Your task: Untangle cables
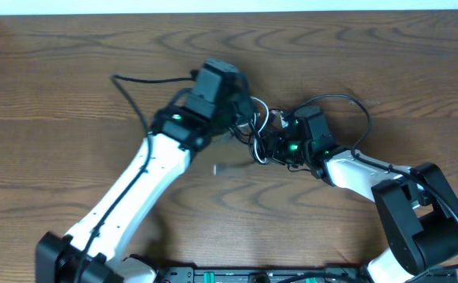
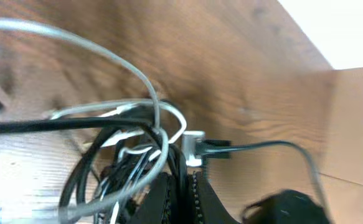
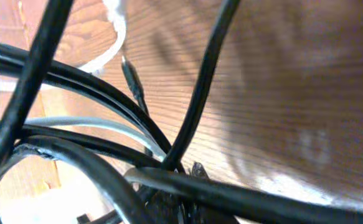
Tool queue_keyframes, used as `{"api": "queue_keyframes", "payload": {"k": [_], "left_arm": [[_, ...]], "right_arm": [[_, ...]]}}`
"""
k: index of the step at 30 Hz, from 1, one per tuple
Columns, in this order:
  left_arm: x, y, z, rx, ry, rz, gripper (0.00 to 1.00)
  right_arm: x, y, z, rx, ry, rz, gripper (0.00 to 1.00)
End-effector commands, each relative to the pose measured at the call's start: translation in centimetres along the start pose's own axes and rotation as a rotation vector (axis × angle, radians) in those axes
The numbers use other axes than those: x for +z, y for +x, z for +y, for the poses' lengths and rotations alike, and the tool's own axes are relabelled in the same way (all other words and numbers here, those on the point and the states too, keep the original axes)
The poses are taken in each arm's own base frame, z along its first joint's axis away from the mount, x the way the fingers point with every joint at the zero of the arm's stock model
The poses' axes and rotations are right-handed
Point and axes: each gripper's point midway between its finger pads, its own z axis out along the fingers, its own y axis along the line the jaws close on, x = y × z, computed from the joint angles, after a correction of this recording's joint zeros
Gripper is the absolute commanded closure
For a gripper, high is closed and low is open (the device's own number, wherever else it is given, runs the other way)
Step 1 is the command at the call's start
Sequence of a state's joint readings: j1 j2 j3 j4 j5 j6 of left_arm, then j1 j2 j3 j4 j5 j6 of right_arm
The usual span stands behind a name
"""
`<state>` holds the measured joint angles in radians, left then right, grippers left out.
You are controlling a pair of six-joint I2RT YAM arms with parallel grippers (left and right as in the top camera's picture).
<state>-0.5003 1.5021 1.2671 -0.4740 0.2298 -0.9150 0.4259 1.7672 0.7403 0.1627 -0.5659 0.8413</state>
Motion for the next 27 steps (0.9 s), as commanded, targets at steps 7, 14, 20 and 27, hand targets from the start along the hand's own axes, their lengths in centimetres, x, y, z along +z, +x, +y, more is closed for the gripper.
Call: {"api": "queue_keyframes", "payload": {"k": [7,14,20,27], "left_arm": [[-9.0,-6.7,-2.8,-0.118,0.421,0.056,0.93],[-12.3,-9.8,-0.3,-0.176,0.522,0.079,0.92],[-8.8,-4.4,5.7,-0.231,0.149,0.164,0.74],[-6.6,1.5,6.8,-0.099,-0.098,0.239,0.38]], "right_arm": [[-0.9,0.4,-3.3,-0.119,0.157,-0.014,0.99],[-3.9,-1.1,-3.1,-0.245,0.262,-0.103,0.99],[-5.6,-2.5,-2.4,-0.268,0.297,-0.191,0.99],[-6.3,-3.5,-3.7,-0.264,0.386,-0.247,0.99]]}}
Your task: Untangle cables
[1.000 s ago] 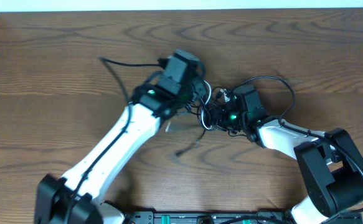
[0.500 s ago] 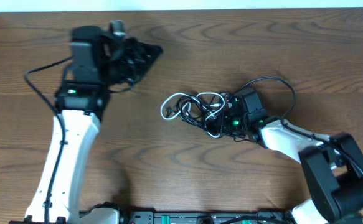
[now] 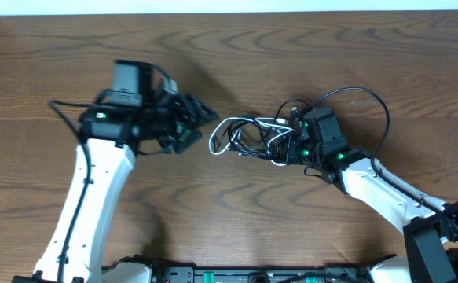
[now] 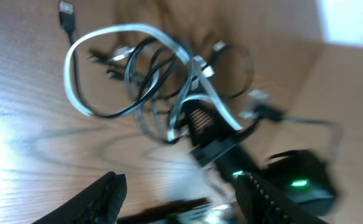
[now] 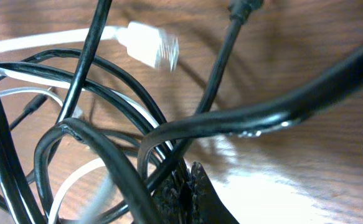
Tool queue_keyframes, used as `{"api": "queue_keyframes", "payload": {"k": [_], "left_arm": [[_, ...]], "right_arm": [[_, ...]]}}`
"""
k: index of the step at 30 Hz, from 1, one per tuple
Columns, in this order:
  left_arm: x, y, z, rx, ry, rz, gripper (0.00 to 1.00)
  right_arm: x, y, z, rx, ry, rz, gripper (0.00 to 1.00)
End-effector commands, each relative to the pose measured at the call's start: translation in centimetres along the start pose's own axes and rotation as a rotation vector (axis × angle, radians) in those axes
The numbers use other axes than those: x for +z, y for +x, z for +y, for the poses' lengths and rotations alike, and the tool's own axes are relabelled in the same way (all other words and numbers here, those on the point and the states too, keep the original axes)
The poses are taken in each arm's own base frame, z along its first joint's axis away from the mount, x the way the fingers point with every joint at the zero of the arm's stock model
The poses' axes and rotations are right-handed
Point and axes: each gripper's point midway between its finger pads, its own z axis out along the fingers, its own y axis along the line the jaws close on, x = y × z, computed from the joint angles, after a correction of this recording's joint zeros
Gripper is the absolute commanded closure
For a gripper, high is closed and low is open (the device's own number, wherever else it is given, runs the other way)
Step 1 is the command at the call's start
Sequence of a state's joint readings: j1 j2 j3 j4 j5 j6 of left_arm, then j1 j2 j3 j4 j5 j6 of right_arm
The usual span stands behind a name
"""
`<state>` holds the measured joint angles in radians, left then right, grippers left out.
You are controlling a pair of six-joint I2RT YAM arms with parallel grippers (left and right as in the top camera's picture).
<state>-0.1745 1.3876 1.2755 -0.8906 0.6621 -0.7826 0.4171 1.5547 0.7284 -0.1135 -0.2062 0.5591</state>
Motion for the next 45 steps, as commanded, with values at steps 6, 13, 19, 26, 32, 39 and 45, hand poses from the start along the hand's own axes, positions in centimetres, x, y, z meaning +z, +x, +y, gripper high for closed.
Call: {"api": "queue_keyframes", "payload": {"k": [6,13,19,26,32,39,45], "left_arm": [[4.3,3.2,1.6,0.053,-0.248,-0.054,0.34],[10.3,6.0,1.9,-0.009,-0.361,-0.061,0.34],[15.1,5.6,0.7,0.011,-0.311,-0.065,0.34],[17.8,5.1,2.3,-0.052,-0.355,-0.06,0.52],[18.0,4.8,1.6,0.009,-0.325,-0.049,0.93],[14.5,6.0,-5.7,0.283,0.007,0.088,0.92],[8.8,5.5,-10.6,0.323,0.255,0.092,0.93]], "right_arm": [[-0.4,-1.7,-1.7,-0.023,0.101,-0.088,0.99],[-0.5,-2.1,-1.4,-0.026,0.089,-0.106,0.99],[-0.5,-2.1,-1.4,-0.026,0.088,-0.106,0.99],[-0.4,-2.1,-1.3,-0.029,0.086,-0.104,0.99],[-0.4,-2.1,-1.3,-0.057,0.088,-0.102,0.99],[-0.4,-1.6,-1.6,-0.087,0.101,-0.082,0.99],[-0.4,-1.7,-1.6,-0.095,0.099,-0.086,0.99]]}}
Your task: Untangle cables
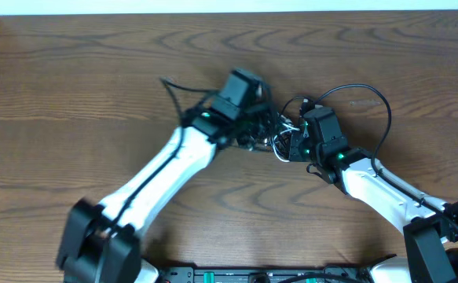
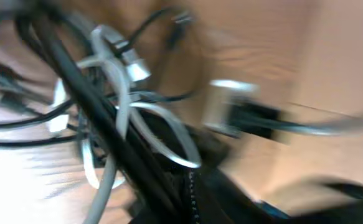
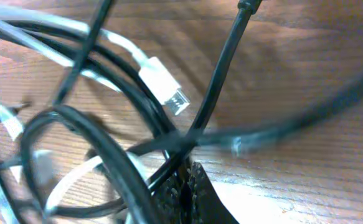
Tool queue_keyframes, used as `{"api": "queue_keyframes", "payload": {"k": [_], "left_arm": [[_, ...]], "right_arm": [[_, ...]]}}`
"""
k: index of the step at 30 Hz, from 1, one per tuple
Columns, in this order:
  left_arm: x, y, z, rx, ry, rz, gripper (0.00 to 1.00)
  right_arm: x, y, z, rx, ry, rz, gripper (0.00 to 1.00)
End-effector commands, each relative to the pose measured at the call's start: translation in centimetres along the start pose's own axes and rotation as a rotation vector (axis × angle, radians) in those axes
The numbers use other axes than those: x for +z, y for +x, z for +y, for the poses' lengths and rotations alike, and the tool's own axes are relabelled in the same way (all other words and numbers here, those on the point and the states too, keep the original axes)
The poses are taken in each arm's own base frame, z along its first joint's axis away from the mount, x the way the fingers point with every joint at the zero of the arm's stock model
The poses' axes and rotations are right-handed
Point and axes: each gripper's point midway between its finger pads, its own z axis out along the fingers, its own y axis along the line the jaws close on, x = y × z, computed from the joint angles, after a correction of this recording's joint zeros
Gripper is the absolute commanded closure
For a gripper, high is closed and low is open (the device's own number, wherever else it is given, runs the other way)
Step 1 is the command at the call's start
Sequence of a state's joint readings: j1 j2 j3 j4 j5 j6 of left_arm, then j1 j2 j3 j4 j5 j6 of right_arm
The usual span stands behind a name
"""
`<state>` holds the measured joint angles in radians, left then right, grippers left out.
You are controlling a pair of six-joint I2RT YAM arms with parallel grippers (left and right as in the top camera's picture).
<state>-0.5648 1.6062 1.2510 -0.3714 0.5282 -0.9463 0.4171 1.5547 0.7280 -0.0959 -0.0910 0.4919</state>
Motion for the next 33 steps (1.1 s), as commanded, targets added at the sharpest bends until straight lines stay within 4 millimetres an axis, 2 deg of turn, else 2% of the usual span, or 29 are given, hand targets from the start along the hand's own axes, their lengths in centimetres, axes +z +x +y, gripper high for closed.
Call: {"api": "queue_keyframes", "payload": {"k": [1,4,5,9,11,14,16,20,22,24,26,28,33], "left_arm": [[-4.3,0.1,-3.8,0.074,0.182,0.033,0.93],[-7.6,-1.3,-5.1,0.059,0.274,0.005,0.93],[-9.3,-2.0,-5.7,0.054,0.323,-0.008,0.93],[-13.8,-3.7,-6.4,0.048,0.432,-0.036,0.93],[-15.4,-4.5,-6.1,0.054,0.458,-0.054,0.93],[-16.5,-5.4,-5.1,0.068,0.463,-0.069,0.93],[-16.4,-5.5,-3.9,0.071,0.43,-0.073,0.93],[-14.5,-5.1,0.7,0.046,0.223,-0.096,0.92],[-13.8,-4.7,3.1,0.031,0.104,-0.104,0.93],[-13.4,-4.3,5.2,0.028,0.0,-0.103,0.93],[-13.1,-3.9,6.8,0.044,-0.085,-0.097,0.92],[-12.7,-3.5,8.0,0.057,-0.148,-0.083,0.92],[-11.0,-2.4,9.0,0.126,-0.208,-0.015,0.92]], "right_arm": [[-0.3,-0.3,-0.2,-0.037,0.008,-0.014,0.99],[-0.3,-0.3,-0.2,-0.06,0.009,-0.013,0.99],[-0.3,-0.4,-0.3,-0.061,0.013,-0.016,0.99],[-0.3,-0.6,-0.8,-0.066,0.043,-0.031,0.99],[-0.3,-0.8,-1.1,-0.083,0.062,-0.039,0.99],[-0.4,-1.0,-1.4,-0.117,0.08,-0.048,0.99],[-0.4,-1.1,-1.3,-0.14,0.075,-0.052,0.99],[-1.2,-1.8,-0.4,-0.154,0.038,-0.075,0.99],[-2.0,-2.2,0.5,-0.178,-0.008,-0.09,0.95],[-3.0,-2.7,1.2,-0.191,-0.043,-0.108,0.7],[-4.1,-3.0,1.4,-0.189,-0.05,-0.123,0.55],[-4.9,-3.1,1.3,-0.185,-0.048,-0.128,0.45],[-6.0,-2.5,0.8,-0.176,-0.041,-0.106,0.39]]}}
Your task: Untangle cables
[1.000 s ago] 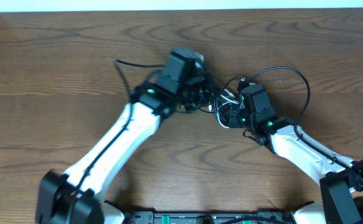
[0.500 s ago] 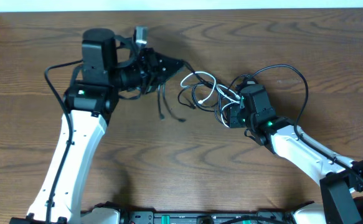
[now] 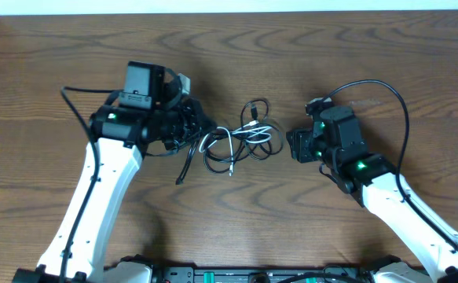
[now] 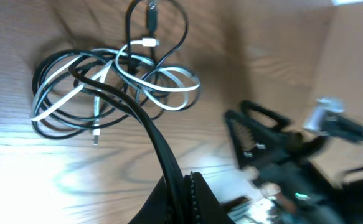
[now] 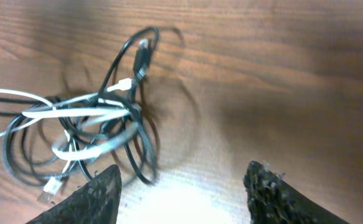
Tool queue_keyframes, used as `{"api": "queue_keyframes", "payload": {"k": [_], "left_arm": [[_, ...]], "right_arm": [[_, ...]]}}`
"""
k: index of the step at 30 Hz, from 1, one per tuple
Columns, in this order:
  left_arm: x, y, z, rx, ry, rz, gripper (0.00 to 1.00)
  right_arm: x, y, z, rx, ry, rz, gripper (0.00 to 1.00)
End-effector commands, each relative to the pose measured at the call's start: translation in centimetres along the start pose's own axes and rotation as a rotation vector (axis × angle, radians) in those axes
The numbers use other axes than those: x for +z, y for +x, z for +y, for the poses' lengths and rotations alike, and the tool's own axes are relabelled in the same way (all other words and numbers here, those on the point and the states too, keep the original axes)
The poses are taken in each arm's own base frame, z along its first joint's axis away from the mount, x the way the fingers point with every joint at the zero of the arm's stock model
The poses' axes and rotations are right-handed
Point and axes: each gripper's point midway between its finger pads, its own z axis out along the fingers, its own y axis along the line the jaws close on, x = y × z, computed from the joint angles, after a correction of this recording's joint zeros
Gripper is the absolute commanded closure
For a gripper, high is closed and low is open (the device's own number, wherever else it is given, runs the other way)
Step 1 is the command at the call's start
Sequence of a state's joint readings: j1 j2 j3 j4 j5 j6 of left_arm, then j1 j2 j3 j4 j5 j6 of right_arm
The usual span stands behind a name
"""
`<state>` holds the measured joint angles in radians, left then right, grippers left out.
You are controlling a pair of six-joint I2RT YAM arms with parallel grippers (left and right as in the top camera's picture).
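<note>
A loose tangle of black and white cables [image 3: 240,137] lies on the wooden table between my two arms. My left gripper [image 3: 197,126] sits just left of it, shut on a thick black cable [image 4: 151,129] that runs from the jaws [image 4: 182,190] into the tangle [image 4: 106,87]. One end of that black cable [image 3: 185,169] trails toward the table's front. My right gripper [image 3: 293,146] stands open just right of the tangle, with nothing between its fingers [image 5: 100,193]. The tangle [image 5: 84,130] lies ahead and to the left in the right wrist view.
The wooden table [image 3: 417,47] stretches bare on all sides of the tangle. A thin black lead [image 3: 382,90] loops above my right arm, and another [image 3: 75,94] by my left arm. A pale wall edge [image 3: 229,6] runs along the back.
My right gripper has opened, let go of the cables and now sits further right. My left gripper has moved left, still shut on the black cable. The tangle now lies spread between them.
Both grippers were shut in the bunched cables at the table's middle. Then the left stood open off to the left while the right held the bundle. The left was then shut in the bundle again. Now it holds the black cable to the left and the right is open.
</note>
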<state>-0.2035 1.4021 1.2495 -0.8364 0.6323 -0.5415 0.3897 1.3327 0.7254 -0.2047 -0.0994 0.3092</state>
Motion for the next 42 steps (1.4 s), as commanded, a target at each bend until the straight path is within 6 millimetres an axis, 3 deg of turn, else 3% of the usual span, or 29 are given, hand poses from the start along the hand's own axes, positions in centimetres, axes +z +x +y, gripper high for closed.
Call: {"api": "queue_keyframes", "payload": {"k": [1,5,6,10,12,14,21,24,26,30,34,38,42], "left_arm": [[1.6,0.2,1.2,0.126,-0.088,0.022,0.93],[3.5,1.3,2.4,0.181,-0.171,0.085,0.89],[4.1,1.8,2.8,0.199,-0.199,0.106,0.83],[5.1,2.3,6.5,0.207,-0.425,0.133,0.37],[4.4,2.1,9.0,0.174,-0.576,0.115,0.32],[3.7,2.1,10.0,0.174,-0.641,0.11,0.27],[2.0,1.6,9.2,0.182,-0.679,0.098,0.27],[2.7,1.4,8.2,0.223,-0.656,0.08,0.41],[3.5,1.3,7.2,0.269,-0.629,0.062,0.46],[5.7,0.3,3.7,0.462,-0.535,0.003,0.46],[8.1,-0.1,0.1,0.673,-0.45,-0.043,0.4],[10.7,0.2,-0.3,0.726,-0.442,-0.025,0.38],[13.4,-0.2,1.2,0.733,-0.492,-0.002,0.32]], "right_arm": [[-0.5,0.0,-0.2,-0.001,-0.003,0.006,0.39],[-0.6,0.6,0.9,-0.008,-0.069,0.036,0.43],[-0.6,0.7,1.4,-0.014,-0.096,0.041,0.45],[-0.6,0.6,1.4,-0.013,-0.102,0.04,0.48],[-0.6,0.7,1.2,-0.008,-0.097,0.042,0.48],[-0.6,0.7,1.0,-0.005,-0.093,0.043,0.47],[-0.7,0.1,0.0,0.016,-0.074,0.027,0.47],[-0.7,0.2,-0.2,0.021,-0.069,0.029,0.48],[-0.7,0.2,-0.3,0.023,-0.067,0.03,0.48],[-0.7,0.2,-0.4,0.023,-0.062,0.03,0.48],[-0.7,0.2,-0.3,0.023,-0.063,0.03,0.48],[-0.7,0.3,-0.4,0.024,-0.063,0.034,0.47],[-0.7,0.3,-0.4,0.024,-0.063,0.034,0.47]]}}
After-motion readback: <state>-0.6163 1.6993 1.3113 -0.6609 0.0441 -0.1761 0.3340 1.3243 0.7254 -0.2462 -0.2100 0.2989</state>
